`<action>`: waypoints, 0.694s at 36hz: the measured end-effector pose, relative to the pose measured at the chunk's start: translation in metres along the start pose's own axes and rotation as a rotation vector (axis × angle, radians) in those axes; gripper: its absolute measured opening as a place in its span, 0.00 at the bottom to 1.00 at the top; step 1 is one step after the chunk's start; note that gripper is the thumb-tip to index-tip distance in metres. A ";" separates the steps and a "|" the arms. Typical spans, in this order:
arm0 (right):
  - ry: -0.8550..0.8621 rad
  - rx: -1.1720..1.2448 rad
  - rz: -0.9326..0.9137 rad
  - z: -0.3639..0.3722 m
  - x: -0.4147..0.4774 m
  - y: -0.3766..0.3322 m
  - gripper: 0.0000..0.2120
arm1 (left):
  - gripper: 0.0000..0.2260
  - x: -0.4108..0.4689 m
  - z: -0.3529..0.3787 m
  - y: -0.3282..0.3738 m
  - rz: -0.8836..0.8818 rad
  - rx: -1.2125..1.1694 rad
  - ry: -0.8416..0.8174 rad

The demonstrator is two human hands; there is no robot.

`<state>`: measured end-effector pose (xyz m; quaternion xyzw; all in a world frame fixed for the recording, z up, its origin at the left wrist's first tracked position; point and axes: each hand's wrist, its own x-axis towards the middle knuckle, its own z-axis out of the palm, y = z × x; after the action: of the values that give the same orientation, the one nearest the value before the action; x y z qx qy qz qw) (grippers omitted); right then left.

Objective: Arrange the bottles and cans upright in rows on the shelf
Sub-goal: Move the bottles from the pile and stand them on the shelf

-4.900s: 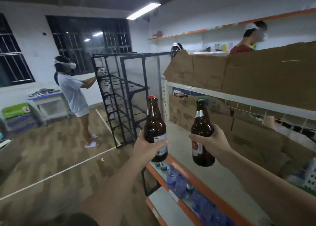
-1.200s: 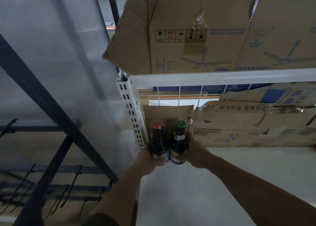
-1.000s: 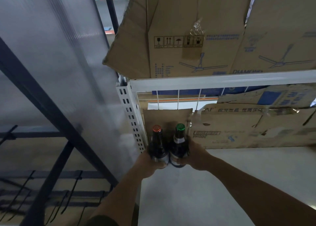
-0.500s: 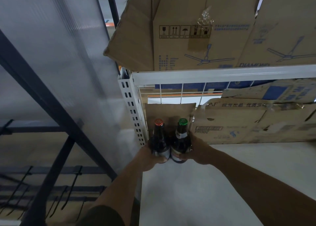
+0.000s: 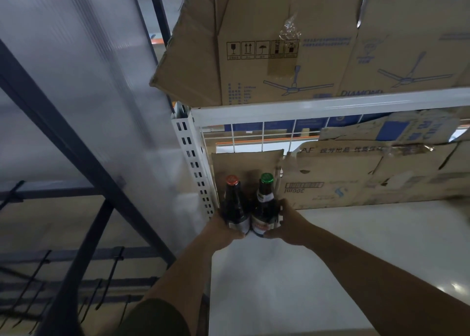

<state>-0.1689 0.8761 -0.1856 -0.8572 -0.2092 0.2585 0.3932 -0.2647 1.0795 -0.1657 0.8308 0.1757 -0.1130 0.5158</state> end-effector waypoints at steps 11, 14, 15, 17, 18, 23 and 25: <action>0.113 0.016 0.172 -0.026 -0.067 -0.013 0.35 | 0.07 -0.043 0.013 0.019 -0.209 0.083 -0.115; 0.169 0.024 0.126 -0.045 -0.098 -0.019 0.31 | 0.05 -0.059 0.028 0.045 -0.052 0.179 -0.158; 0.199 0.036 0.108 -0.054 -0.110 -0.020 0.30 | 0.07 -0.063 0.033 0.055 0.000 0.191 -0.167; 0.252 0.053 0.072 -0.074 -0.137 -0.022 0.28 | 0.12 -0.074 0.043 0.079 0.097 0.196 -0.151; 0.277 0.059 0.060 -0.084 -0.150 -0.022 0.28 | 0.13 -0.080 0.050 0.093 0.150 0.190 -0.130; 0.470 0.099 0.016 -0.139 -0.228 -0.003 0.28 | 0.14 -0.113 0.098 0.166 0.389 0.124 -0.101; 0.564 0.119 0.030 -0.160 -0.263 0.011 0.26 | 0.15 -0.120 0.126 0.195 0.448 0.086 -0.103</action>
<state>-0.2753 0.6310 -0.0316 -0.8738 -0.0633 0.0277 0.4813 -0.2954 0.8666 -0.0179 0.8634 -0.0446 -0.0455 0.5005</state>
